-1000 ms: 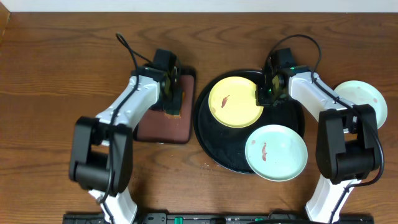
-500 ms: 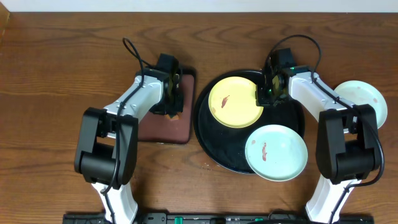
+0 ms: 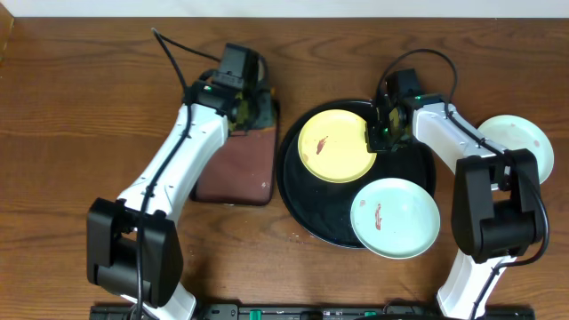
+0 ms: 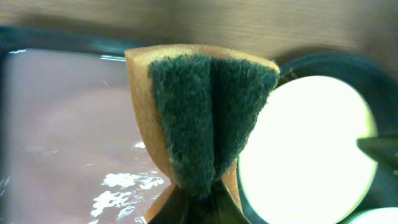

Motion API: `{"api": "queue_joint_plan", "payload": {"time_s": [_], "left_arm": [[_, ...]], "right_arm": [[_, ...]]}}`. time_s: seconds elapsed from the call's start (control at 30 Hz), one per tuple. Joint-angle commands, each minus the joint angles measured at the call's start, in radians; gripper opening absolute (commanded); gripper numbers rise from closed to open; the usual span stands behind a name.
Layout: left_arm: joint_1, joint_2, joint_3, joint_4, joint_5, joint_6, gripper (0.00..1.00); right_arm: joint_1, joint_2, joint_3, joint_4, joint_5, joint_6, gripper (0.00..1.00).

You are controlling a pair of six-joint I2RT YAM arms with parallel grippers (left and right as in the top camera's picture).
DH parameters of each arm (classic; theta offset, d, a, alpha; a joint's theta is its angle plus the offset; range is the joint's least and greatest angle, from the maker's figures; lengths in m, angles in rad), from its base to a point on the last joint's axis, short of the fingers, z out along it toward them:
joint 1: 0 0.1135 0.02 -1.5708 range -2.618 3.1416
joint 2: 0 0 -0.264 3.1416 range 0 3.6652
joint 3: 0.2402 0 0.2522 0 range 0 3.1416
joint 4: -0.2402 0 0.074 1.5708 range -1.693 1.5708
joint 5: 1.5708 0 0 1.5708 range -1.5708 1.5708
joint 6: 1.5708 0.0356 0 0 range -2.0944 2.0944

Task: Clean dirty plates on tray and stack at the side
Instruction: 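Move the sponge onto the yellow plate and scrub it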

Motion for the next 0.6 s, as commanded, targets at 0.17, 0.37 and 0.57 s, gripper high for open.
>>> {"api": "queue_joint_plan", "payload": {"time_s": [0.17, 0.37, 0.57], "left_arm": [[-0.133, 0.082, 0.018, 0.160, 0.061, -0.176, 0.08], [-0.239, 0.201, 0.018, 0.247, 0.090, -0.198, 0.08], [-0.322, 0.314, 0.018, 0.299, 0.101, -0.272, 0.08]], "right_arm": [[0.002, 0.011, -0.069, 0.040, 0.025, -0.025, 0.01], [0.002, 0.011, -0.080, 0.033, 0.026, -0.026, 0.01], [0.002, 0.011, -0.080, 0.031, 0.025, -0.026, 0.01]]}}
